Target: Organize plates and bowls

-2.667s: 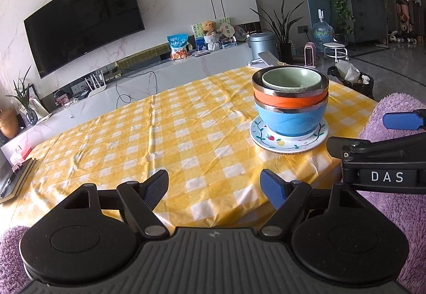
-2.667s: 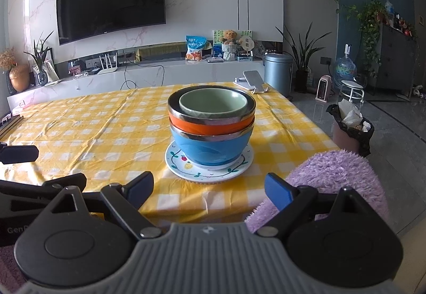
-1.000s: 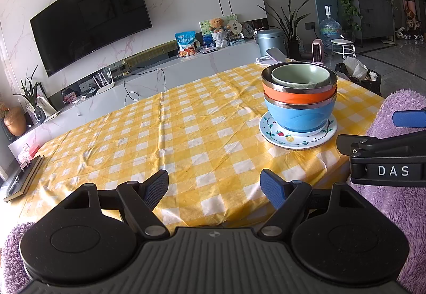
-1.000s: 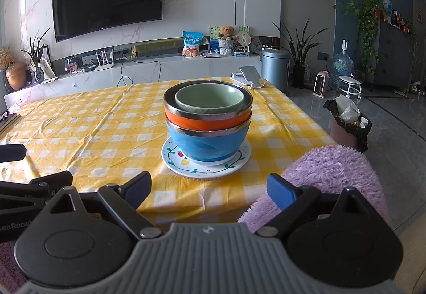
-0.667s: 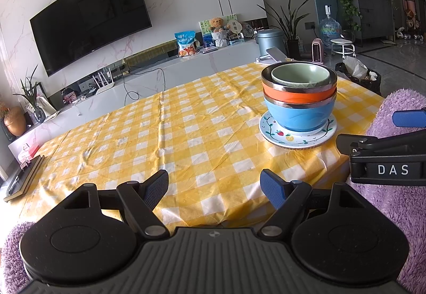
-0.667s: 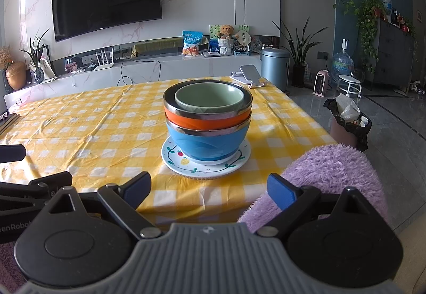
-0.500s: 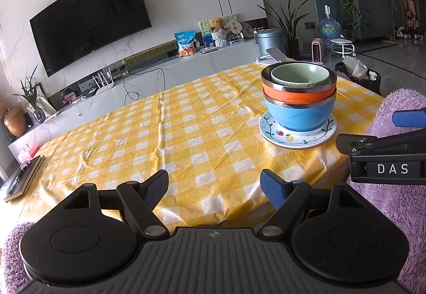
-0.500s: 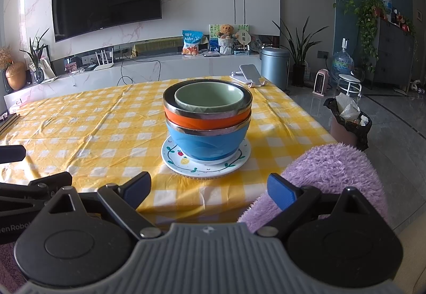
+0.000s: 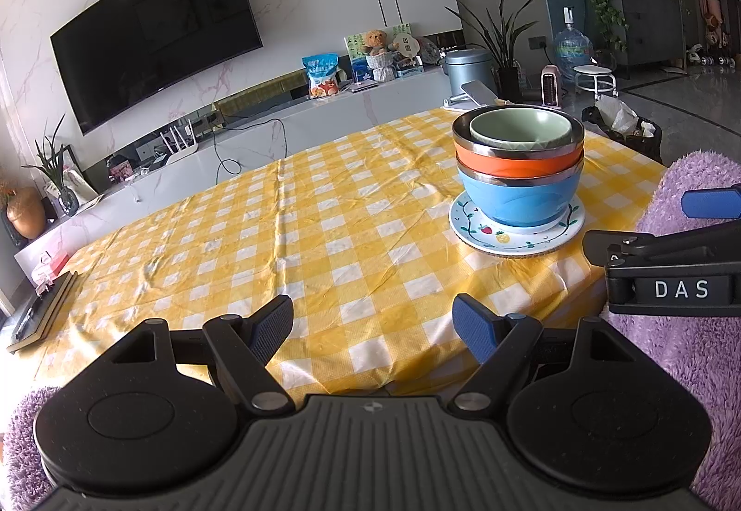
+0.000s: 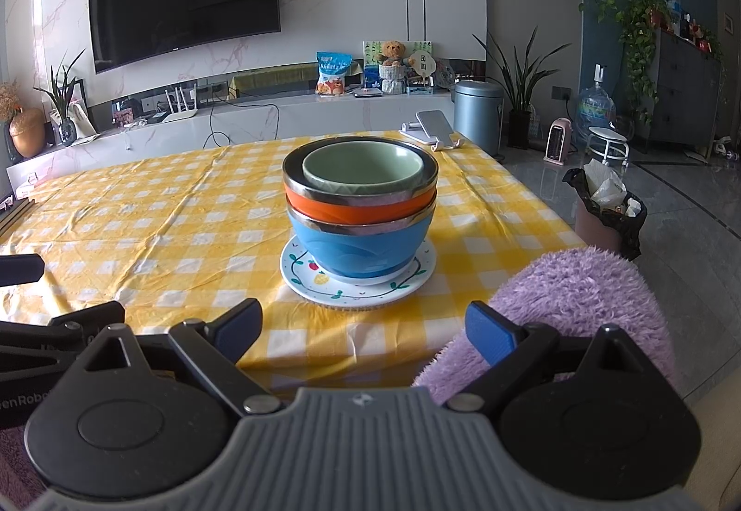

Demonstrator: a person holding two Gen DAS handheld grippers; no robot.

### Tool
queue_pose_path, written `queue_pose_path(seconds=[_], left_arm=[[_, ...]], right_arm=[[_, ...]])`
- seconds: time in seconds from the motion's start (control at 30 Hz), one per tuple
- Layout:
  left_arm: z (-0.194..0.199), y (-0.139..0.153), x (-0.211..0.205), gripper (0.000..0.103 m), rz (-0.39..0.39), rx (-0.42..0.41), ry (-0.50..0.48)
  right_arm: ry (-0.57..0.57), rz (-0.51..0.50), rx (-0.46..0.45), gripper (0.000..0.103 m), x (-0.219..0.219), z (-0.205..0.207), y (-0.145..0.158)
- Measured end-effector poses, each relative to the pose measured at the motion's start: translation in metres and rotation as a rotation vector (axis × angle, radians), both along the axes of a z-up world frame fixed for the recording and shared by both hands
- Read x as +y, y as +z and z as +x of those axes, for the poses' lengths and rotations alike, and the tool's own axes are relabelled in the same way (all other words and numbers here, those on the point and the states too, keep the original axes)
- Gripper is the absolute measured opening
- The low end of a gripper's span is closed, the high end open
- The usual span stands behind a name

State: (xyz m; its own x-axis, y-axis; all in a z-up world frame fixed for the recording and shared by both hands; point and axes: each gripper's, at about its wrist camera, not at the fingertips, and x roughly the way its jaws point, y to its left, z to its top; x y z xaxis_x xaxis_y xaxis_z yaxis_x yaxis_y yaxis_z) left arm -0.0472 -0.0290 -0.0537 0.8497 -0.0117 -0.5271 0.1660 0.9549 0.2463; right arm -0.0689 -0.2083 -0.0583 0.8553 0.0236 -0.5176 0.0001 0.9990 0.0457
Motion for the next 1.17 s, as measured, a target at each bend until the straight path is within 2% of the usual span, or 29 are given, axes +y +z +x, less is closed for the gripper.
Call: queue_pose_path(seconds=[1.17], left_arm=[[-0.0043, 0.0032, -0.0006, 0.092, 0.014, -0.015, -0.01]], right_arm=[[-0.001, 0.002, 0.006, 0.094, -0.0012, -0.0016, -0.0015]])
